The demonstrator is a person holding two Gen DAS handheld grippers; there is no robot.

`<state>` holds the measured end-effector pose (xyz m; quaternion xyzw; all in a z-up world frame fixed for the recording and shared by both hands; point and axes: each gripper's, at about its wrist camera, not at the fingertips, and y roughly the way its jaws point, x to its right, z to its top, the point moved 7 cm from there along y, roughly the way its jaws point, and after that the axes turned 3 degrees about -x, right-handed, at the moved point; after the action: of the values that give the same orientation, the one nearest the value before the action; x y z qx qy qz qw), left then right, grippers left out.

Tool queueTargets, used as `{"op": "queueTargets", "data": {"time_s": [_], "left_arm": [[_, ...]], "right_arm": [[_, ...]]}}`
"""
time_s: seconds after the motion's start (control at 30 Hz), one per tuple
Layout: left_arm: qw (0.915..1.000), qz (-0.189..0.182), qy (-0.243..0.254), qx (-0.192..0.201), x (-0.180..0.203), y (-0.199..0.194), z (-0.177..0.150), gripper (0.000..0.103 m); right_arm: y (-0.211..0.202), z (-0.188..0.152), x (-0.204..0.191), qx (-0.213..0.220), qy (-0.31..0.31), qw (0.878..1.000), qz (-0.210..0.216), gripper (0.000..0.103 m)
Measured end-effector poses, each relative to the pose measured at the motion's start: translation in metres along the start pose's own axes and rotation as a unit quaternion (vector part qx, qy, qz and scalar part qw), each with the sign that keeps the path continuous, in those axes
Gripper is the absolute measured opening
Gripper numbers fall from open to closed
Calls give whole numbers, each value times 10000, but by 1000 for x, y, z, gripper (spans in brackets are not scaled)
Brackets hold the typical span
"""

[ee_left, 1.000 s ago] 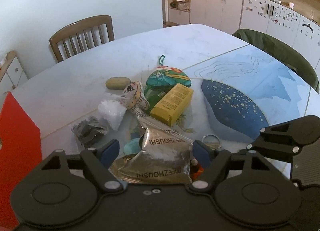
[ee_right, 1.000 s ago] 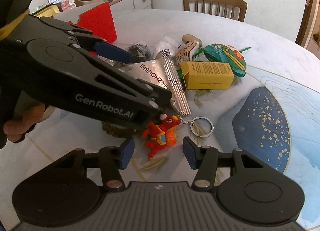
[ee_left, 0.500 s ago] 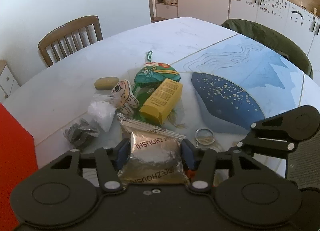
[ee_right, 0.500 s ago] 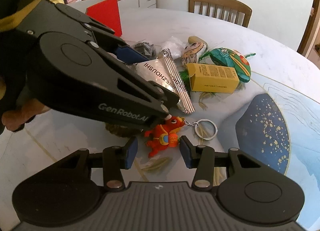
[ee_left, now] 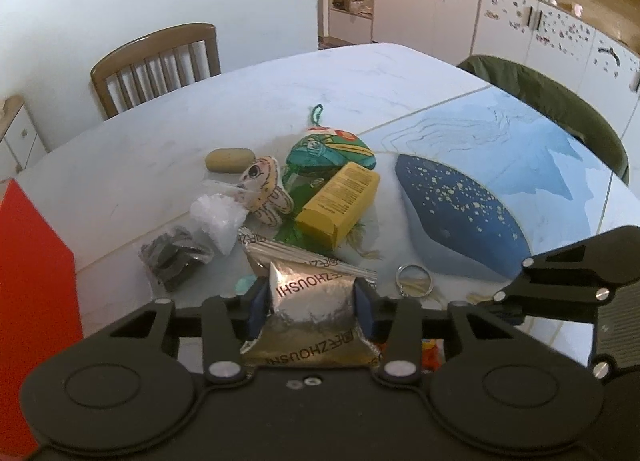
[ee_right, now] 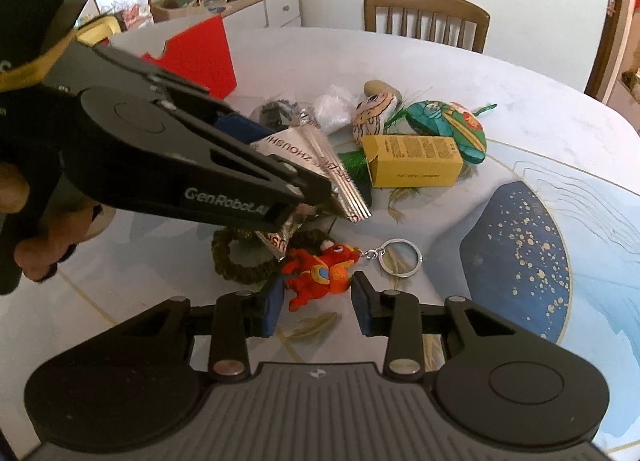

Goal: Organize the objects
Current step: 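Grasp the red plush toy with the right tool while the left tool grasps the silver ZHOUSHI bag, then carry the silver bag and red plush toy over the cardboard box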

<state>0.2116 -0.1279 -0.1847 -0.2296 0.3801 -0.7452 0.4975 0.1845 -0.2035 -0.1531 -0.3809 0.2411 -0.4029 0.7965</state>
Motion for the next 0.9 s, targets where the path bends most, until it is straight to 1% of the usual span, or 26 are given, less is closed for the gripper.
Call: {"op": "queueTargets", "data": {"time_s": [0.2, 0.53, 0.67, 0.9], "left_arm": [[9996, -55, -260, 121, -9, -17, 3, 43], [9976, -101, -616, 292, -26, -52, 7, 43], [9966, -126, -744, 325, -33, -67, 7, 43], [9951, -38, -917, 354, -46, -92, 5, 43]], "right_arm": [[-19, 8, 3, 212, 243, 9995, 25, 35], [-45, 24, 6, 399, 639, 9971, 115, 35], [-58, 32, 2, 482, 712, 9961, 197, 35], [-78, 50, -14, 645, 701, 9949, 330, 35]]}}
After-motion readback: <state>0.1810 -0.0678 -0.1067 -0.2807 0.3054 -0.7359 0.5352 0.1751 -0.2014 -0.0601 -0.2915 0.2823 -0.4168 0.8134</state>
